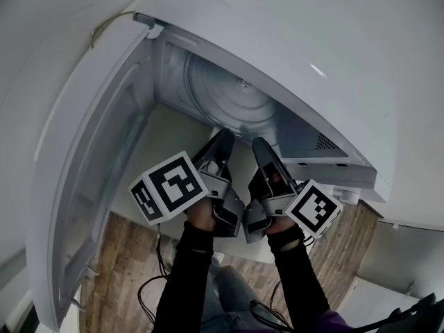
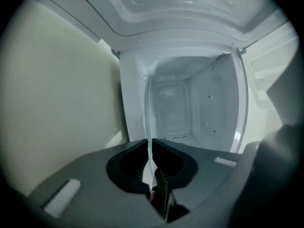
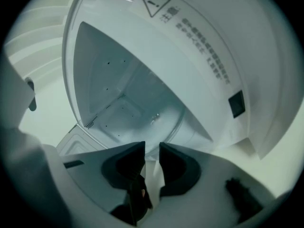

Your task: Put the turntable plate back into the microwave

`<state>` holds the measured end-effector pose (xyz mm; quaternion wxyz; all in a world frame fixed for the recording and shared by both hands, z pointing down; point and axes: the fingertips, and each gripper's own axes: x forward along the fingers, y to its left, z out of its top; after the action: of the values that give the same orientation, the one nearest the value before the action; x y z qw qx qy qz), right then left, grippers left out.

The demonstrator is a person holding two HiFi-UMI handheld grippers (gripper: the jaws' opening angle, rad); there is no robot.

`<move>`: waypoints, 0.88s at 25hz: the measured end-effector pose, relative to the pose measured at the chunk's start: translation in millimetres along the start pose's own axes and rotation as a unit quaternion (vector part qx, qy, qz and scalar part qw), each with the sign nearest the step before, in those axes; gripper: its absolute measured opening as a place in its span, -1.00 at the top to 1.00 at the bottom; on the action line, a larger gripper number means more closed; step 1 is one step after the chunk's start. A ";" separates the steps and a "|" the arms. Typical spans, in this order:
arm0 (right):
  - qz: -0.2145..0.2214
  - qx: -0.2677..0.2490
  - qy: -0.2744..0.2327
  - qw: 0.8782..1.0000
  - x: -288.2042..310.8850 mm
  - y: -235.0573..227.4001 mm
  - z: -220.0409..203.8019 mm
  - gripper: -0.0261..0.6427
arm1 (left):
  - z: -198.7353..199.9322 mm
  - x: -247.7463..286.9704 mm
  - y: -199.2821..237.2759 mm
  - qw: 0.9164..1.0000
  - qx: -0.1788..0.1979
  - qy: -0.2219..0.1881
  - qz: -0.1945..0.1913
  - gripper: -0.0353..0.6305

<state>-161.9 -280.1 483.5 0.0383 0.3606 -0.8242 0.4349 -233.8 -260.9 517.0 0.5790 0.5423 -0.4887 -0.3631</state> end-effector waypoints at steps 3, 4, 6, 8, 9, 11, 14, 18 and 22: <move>0.014 -0.012 0.000 1.000 -8.5 11.1 -0.6 0.63 | -2.2 -7.2 -5.2 0.999 0.017 -0.024 -0.018 0.81; 0.024 -0.020 0.000 1.000 -11.5 17.3 -1.0 0.63 | -3.3 -12.5 -8.8 0.999 0.029 -0.033 -0.026 0.87; 0.047 -0.041 0.005 0.998 -17.6 30.3 -3.0 0.63 | -5.0 -25.9 -15.6 0.996 0.063 -0.053 -0.032 0.87; 0.059 -0.070 0.010 0.996 -25.2 40.8 -4.9 0.68 | -5.7 -40.5 -23.1 0.991 0.108 -0.071 -0.027 0.88; 0.063 -0.087 0.011 0.994 -30.1 46.1 -5.1 0.73 | -6.5 -47.7 -29.4 0.988 0.132 -0.080 -0.025 0.87; 0.071 -0.123 0.012 0.990 -43.4 59.4 -4.3 0.80 | -10.9 -62.9 -47.2 0.978 0.183 -0.097 -0.017 0.87; 0.087 -0.192 0.007 0.978 -70.7 88.4 2.6 0.82 | -21.4 -87.0 -87.8 0.949 0.288 -0.125 -0.005 0.88; 0.097 -0.297 -0.034 0.949 -117.2 131.8 25.3 0.82 | -46.3 -119.2 -158.3 0.881 0.444 -0.165 0.003 0.88; 0.123 -0.349 -0.081 0.926 -158.9 173.3 48.7 0.89 | -63.9 -145.4 -222.2 0.817 0.537 -0.212 -0.001 0.88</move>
<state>-141.4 -164.6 274.1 0.0410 0.2542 -0.9620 0.0906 -185.8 -138.1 277.8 0.0779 0.6774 -0.7160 -0.1498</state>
